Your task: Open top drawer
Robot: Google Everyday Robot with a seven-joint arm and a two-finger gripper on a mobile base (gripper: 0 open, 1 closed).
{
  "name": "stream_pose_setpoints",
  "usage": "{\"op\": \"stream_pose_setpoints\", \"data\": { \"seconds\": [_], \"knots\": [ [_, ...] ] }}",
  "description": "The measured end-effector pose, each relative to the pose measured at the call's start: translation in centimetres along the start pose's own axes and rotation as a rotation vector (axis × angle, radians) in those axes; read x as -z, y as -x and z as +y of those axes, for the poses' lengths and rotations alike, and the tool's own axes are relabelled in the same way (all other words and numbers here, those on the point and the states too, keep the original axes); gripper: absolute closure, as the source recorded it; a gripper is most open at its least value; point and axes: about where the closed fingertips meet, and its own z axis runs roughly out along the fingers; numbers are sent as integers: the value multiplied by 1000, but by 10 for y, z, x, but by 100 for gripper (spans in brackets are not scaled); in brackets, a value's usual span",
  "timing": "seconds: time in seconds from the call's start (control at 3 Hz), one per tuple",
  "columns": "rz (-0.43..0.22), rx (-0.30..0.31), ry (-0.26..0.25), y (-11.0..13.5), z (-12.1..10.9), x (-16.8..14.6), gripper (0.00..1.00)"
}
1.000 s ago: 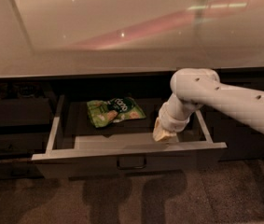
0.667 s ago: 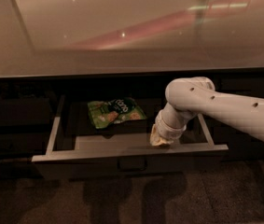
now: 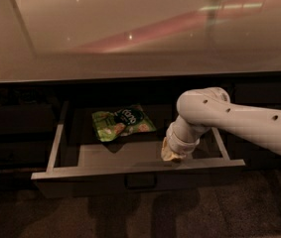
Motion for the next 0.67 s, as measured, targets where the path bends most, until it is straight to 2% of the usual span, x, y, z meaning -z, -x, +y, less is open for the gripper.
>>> {"op": "stream_pose_setpoints", "data": {
  "seconds": [0.33, 0.67],
  "knots": [
    [0, 1, 2, 0, 1, -1, 81],
    [0, 1, 2, 0, 1, -1, 58]
  ]
}}
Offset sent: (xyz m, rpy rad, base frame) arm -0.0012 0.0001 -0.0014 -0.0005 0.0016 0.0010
